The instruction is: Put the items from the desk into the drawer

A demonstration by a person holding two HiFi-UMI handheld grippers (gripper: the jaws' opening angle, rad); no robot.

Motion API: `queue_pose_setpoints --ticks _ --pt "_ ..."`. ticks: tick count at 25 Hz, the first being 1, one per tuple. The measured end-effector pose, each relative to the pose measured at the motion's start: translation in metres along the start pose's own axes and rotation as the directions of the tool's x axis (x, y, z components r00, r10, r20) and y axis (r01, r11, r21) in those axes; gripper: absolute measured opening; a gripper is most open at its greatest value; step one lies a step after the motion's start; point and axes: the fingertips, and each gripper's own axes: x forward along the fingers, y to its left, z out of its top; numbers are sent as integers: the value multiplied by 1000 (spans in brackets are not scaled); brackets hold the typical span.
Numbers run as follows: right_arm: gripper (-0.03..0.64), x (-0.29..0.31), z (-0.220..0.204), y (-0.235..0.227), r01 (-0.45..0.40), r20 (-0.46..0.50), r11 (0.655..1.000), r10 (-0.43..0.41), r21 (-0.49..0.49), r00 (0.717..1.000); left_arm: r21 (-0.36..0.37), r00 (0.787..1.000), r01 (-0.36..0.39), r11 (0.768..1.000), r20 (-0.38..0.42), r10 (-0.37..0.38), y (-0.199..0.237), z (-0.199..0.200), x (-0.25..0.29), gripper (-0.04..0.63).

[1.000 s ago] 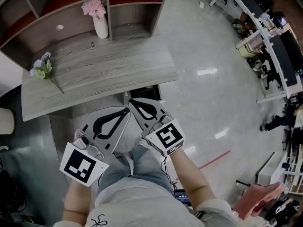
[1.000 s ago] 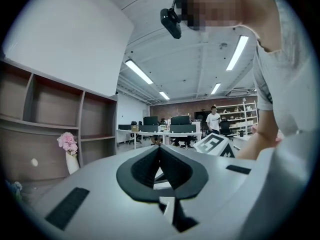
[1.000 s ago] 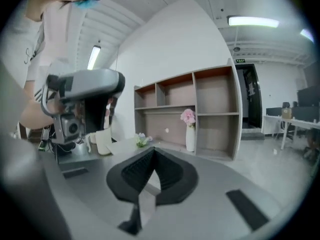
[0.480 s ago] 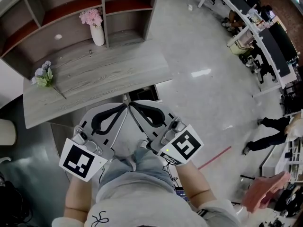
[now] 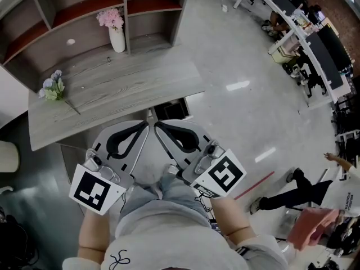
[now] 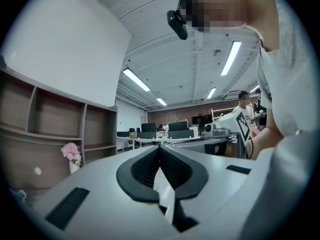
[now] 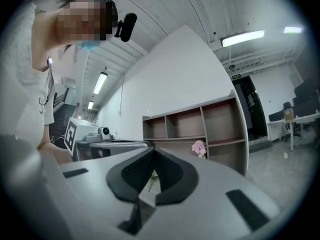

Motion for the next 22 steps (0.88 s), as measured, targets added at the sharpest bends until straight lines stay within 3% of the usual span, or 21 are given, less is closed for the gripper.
queue_pose_setpoints --ticks 22 --pt "6 -9 0 12 -23 -7 1000 23 21 1000 -12 1000 -9 1000 0 9 -15 0 -5 9"
